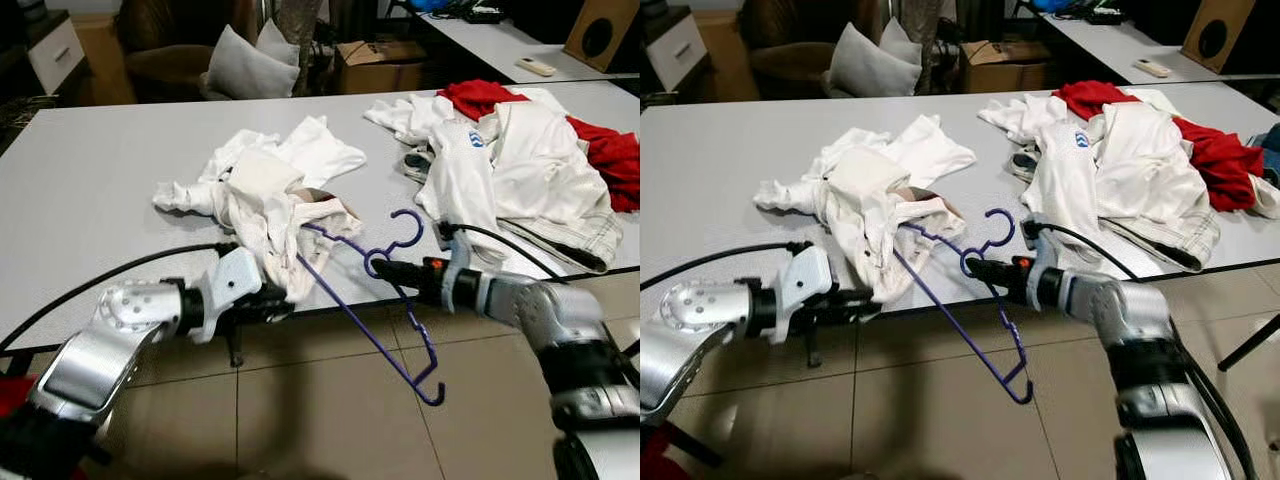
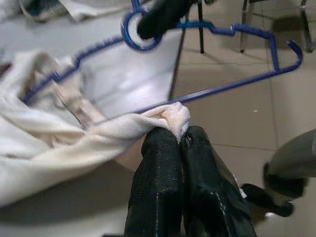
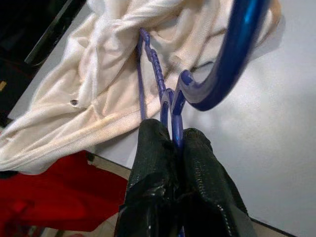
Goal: Hang hanger
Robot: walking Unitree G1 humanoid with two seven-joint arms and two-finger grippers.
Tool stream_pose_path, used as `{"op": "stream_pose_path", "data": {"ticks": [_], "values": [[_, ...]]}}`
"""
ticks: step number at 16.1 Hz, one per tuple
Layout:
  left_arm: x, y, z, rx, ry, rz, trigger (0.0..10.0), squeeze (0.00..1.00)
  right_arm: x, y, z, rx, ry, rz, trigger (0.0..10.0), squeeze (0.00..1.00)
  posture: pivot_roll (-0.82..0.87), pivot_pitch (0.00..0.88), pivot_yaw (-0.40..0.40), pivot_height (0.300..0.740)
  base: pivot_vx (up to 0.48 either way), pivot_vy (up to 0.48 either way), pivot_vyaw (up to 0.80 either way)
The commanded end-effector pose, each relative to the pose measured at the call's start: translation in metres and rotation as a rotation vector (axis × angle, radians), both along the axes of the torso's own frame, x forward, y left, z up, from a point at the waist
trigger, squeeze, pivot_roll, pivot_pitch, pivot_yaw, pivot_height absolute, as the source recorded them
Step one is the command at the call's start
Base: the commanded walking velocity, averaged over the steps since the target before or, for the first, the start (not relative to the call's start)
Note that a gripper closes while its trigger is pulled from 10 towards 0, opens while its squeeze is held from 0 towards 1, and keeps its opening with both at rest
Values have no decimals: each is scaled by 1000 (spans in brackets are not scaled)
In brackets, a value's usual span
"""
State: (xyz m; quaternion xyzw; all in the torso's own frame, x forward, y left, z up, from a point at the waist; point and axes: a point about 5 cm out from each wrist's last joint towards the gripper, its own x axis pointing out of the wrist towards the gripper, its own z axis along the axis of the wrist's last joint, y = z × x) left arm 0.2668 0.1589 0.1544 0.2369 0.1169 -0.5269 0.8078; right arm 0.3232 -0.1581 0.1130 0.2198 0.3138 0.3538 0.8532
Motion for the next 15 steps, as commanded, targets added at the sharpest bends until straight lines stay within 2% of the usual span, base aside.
{"op": "stream_pose_path", "data": {"ticks": [1, 3, 4, 5, 6, 8, 9, 11, 12, 13, 14, 15], "values": [[6, -3, 13, -6, -85, -5, 0, 0, 1, -3, -7, -22, 32, -26, 10000, 0, -39, 0, 1, 740, 0, 0, 0], [15, -6, 33, -43, -192, 5, 0, 0, 1, -1, -14, 13, 71, -54, 10000, 0, -37, 0, -1, 740, 0, 0, 0], [16, -5, 38, -18, -208, -2, 0, 0, 7, 1, -5, 119, 42, -118, 10000, 0, -37, 0, -1, 740, 0, 0, 0], [20, 2, 42, 28, -244, 17, 0, 0, 17, -3, 11, 293, -21, -219, 10000, 0, -30, 0, -2, 740, 0, 0, 0], [25, 7, 50, 47, -285, 37, 0, 0, 23, -9, 21, 402, -56, -306, 10000, 0, -28, 0, -2, 740, 0, 0, 0], [36, 21, 69, 80, -383, 89, 0, 0, 24, -19, 20, 534, -18, -446, 10000, 0, -27, 0, 3, 740, 0, 0, 0], [39, 25, 74, 93, -407, 110, 0, 0, 22, -19, 15, 535, -4, -452, 10000, 0, -27, 0, 4, 740, 0, 0, 0], [51, 50, 89, 214, -499, 185, 0, 0, -1, -6, -7, 493, 48, -422, 10000, 0, -22, 0, 13, 740, 0, 0, 0], [53, 55, 90, 242, -515, 197, 0, 0, -4, -3, -7, 520, 48, -437, 10000, 0, -25, 0, 17, 740, 0, 0, 0], [54, 56, 90, 249, -516, 198, 0, 0, -4, -1, -5, 574, 57, -459, 10000, 0, -26, 0, 22, 740, 0, 0, 0], [52, 51, 81, 247, -482, 163, 0, 0, -7, 3, -10, 513, 81, -444, 10000, 0, -27, 0, 28, 740, 0, 0, 0], [44, 41, 63, 230, -406, 100, 0, 0, -7, 7, -14, 506, 115, -451, 10000, 0, -28, 0, 30, 740, 0, 0, 0]]}}
